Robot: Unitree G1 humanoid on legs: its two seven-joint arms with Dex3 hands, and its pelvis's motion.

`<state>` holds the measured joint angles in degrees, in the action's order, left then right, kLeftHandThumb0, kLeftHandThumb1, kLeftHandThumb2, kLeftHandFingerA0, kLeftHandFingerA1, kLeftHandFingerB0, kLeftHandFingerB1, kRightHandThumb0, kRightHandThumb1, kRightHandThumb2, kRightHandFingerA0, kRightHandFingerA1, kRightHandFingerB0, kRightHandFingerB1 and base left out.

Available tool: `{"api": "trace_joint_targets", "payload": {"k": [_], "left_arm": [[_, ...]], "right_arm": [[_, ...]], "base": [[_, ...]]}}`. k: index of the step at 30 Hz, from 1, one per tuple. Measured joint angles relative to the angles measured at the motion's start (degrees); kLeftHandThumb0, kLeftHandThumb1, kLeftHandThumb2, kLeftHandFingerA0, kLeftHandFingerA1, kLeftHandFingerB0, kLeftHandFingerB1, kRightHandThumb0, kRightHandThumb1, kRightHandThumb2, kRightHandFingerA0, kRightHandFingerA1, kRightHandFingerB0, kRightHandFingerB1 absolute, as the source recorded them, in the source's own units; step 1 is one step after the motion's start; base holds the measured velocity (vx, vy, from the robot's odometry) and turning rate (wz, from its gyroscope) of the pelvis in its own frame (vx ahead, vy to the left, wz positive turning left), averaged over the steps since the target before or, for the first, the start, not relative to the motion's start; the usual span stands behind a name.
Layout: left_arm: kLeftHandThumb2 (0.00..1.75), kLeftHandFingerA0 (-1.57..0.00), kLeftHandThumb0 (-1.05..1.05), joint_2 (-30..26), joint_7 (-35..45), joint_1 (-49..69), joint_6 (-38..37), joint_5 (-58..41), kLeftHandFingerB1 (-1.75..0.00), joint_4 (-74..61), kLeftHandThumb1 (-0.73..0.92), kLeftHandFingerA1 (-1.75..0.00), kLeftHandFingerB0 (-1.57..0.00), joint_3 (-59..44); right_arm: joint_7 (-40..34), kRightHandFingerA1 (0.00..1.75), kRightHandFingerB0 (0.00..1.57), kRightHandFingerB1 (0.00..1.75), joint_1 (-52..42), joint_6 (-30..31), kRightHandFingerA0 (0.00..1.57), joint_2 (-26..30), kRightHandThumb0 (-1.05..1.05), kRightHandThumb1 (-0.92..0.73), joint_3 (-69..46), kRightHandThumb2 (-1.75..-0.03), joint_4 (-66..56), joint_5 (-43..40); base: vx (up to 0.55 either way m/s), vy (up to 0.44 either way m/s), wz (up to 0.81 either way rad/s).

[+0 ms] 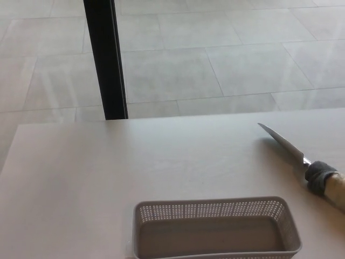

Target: A garden tool is kept on the righthand side and a container is kept on the lefthand side on a desk infront of the robot. the robot uses its right hand to pick up the garden tool and makes a scooping motion inside the container

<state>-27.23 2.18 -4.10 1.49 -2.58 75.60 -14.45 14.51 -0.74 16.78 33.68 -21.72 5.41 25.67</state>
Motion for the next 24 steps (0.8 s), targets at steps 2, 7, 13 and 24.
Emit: {"api": "trace_joint_targets", "payload": {"k": [2, 7, 13, 24], "left_arm": [[0.61, -0.56, -0.55, 0.0, 0.0, 0.0, 0.0, 0.0, -0.37, 0.0, 0.64, -0.44, -0.44, 0.0], [0.63, -0.57, -0.54, 0.1, 0.0, -0.1, 0.0, 0.0, -0.37, 0.0, 0.65, -0.45, -0.43, 0.0], [0.60, -0.58, -0.50, 0.1, 0.0, 0.0, 0.0, 0.0, -0.38, 0.0, 0.67, -0.43, -0.49, 0.0], [0.60, -0.54, -0.50, 0.1, 0.0, 0.8, 0.0, 0.0, -0.37, 0.1, 0.67, -0.44, -0.42, 0.0]], "right_arm": [[0.0, 0.90, 0.19, 0.35, -0.5, -0.1, 0.31, -0.4, -0.66, -0.84, -3.3, -0.65, 0.1, -1.5], [-0.1, 0.50, 0.03, 0.24, -0.5, -0.5, 0.00, -2.3, -0.56, -0.84, -10.7, -0.71, 1.8, -5.1], [-0.8, 0.84, 0.05, 0.44, -0.4, -1.2, 0.40, -5.1, -0.62, -0.63, -20.2, -0.91, 7.3, -9.6], [-3.8, 0.68, 0.40, 0.41, -1.2, -2.3, 0.67, -13.5, -0.53, -0.71, -35.1, -0.61, 25.9, -17.2]], "base": [[0.00, 0.000, 0.00], [0.00, 0.000, 0.00], [0.00, 0.000, 0.00], [0.00, 0.000, 0.00]]}}
